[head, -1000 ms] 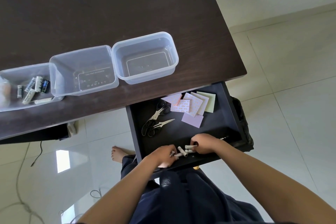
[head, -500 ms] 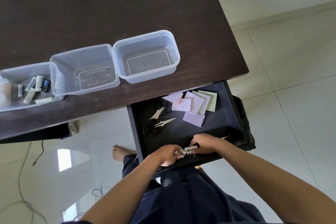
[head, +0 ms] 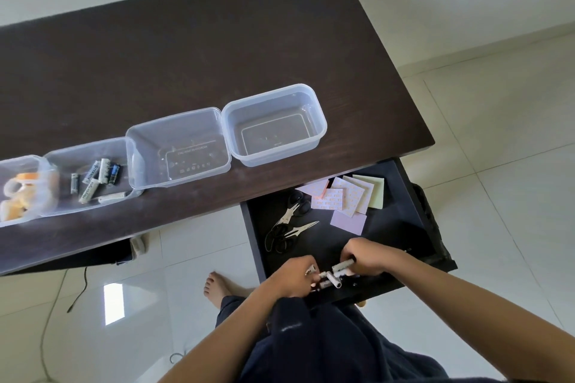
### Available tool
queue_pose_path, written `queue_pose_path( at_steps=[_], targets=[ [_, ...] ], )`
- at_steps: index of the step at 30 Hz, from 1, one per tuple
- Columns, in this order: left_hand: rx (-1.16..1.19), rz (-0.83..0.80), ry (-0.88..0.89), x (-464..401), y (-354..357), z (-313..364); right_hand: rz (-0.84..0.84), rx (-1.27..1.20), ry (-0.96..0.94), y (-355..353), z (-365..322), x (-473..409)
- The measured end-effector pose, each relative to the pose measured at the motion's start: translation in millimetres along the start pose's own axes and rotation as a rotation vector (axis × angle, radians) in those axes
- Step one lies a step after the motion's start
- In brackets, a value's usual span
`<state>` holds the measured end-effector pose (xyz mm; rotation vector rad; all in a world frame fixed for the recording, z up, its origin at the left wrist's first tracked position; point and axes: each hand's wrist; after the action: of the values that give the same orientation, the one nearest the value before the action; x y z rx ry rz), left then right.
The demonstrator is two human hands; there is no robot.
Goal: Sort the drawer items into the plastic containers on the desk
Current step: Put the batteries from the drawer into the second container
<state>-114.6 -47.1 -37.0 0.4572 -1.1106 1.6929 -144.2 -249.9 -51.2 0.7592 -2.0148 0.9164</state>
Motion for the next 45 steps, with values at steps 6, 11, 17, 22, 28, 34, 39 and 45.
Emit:
queue_pose_path(
  at_steps=[6,11,17,22,28,34,39,45],
  targets=[
    [0.157,0.257,0.041,49,-65,-30,0.187,-0.153,-0.204,-25,-82,19],
    [0.223,0.578,0.04,113,-148,-85,0.307,-0.229,-0.439,-51,-208,31],
    [0.228,0.87,-0.084,171,-238,-176,0.397,-0.218,-0.588,-59,-357,9],
    [0.055,0.757,-0.195,175,-280,-227,0.471,0.012,-0.456,-50,-436,-37],
    [-0.017,0.618,-0.181,167,-288,-252,0.472,0.109,-0.334,-35,-461,-70],
    [0.062,0.784,-0.086,163,-275,-256,0.571,-0.017,-0.431,-39,-447,-57],
    [0.138,0.985,0.089,167,-238,-221,0.601,-0.264,-0.535,-48,-400,-20],
    [0.174,0.843,0.35,143,-168,-141,0.445,-0.324,-0.337,-50,-289,37]
  ],
)
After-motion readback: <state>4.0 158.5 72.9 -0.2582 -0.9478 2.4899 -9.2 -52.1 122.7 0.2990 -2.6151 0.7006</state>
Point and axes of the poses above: each hand's wrist, its own x-axis away from the middle knuckle, its own y-axis out of the palm, z = x × y, and after that the axes turned 9 degrees about -x, right-handed
